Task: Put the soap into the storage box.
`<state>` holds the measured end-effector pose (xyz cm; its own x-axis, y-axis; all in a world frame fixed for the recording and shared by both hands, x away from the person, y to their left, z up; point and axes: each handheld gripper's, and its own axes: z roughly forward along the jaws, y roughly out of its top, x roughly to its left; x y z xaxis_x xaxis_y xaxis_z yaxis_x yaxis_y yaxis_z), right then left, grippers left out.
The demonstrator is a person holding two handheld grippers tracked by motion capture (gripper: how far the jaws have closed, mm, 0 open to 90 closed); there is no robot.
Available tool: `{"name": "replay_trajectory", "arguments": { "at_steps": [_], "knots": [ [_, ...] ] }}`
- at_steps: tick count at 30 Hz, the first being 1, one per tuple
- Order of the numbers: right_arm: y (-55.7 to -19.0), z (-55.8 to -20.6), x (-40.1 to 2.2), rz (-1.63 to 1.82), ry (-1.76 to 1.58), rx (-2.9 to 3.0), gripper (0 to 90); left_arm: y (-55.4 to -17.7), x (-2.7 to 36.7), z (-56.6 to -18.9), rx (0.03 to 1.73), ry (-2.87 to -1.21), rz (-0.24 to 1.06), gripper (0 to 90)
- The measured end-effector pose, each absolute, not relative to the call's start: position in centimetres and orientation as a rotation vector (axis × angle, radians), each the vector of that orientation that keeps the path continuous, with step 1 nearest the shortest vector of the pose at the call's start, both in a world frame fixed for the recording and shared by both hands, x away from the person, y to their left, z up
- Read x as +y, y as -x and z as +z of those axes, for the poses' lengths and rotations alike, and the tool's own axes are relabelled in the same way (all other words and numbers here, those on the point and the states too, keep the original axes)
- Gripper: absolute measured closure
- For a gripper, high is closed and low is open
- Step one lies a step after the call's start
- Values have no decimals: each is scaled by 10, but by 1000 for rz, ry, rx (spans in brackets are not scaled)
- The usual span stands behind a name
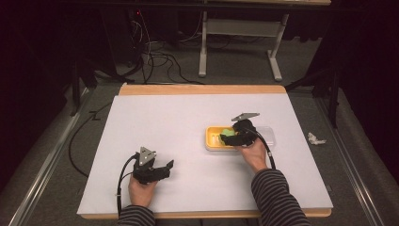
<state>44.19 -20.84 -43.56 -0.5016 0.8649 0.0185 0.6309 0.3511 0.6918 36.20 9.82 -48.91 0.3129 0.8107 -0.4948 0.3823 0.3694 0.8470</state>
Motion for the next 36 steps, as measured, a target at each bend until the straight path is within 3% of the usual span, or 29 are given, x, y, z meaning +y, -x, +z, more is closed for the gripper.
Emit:
{"name": "replay_trajectory", "arguments": {
  "at_steps": [18, 36],
  "knots": [
    [-414, -401, -234, 1070, -1252, 2164, 330, -362, 98, -489, 1293, -1234, 415, 199],
    [-397, -389, -254, 1117, -1236, 2114, 349, -361, 99, -489, 1288, -1226, 416, 201]
  ]
}}
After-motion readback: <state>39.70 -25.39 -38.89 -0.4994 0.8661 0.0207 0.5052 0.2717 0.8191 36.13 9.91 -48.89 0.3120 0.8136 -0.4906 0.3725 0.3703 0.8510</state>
